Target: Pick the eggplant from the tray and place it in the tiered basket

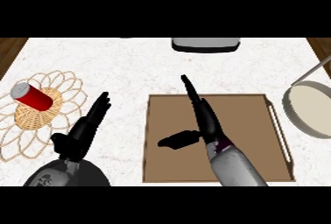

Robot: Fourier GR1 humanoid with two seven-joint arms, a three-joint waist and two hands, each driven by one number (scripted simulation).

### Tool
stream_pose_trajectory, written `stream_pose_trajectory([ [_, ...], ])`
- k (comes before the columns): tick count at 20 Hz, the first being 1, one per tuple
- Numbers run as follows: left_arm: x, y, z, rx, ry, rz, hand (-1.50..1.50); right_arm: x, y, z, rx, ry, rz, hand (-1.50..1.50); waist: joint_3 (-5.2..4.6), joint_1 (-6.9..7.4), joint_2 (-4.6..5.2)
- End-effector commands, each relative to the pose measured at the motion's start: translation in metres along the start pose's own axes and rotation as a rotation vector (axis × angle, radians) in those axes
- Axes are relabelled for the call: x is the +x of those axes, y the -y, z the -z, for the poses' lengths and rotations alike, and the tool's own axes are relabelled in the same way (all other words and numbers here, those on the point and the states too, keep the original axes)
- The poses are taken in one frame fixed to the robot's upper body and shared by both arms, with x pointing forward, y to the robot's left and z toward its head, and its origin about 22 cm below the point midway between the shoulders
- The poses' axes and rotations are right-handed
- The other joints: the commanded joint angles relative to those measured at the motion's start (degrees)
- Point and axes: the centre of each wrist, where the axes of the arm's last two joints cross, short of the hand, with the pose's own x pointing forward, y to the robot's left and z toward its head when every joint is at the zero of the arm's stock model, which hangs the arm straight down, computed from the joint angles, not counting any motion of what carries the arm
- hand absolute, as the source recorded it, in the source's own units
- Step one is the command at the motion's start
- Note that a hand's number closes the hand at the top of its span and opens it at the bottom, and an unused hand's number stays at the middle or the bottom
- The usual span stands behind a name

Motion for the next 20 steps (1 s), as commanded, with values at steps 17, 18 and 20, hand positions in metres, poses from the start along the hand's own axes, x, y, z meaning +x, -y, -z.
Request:
stream_pose_trajectory([
  [17, -0.005, 0.002, 0.009, 0.016, -0.038, -0.019, 0.0, 0.143, 0.004, 0.012, 0.48, -0.41, -1.215, -1.5, -0.15, -1.91, -1.21],
  [18, -0.011, -0.002, 0.002, 0.015, -0.021, -0.009, 0.0, 0.156, -0.01, 0.008, 0.482, -0.401, -1.223, -1.5, -0.2, -1.47, -1.28],
  [20, -0.007, 0.001, 0.014, 0.031, -0.01, -0.019, 0.0, 0.151, -0.014, 0.009, 0.495, -0.464, -1.211, -1.5, -0.12, -1.64, -0.81],
])
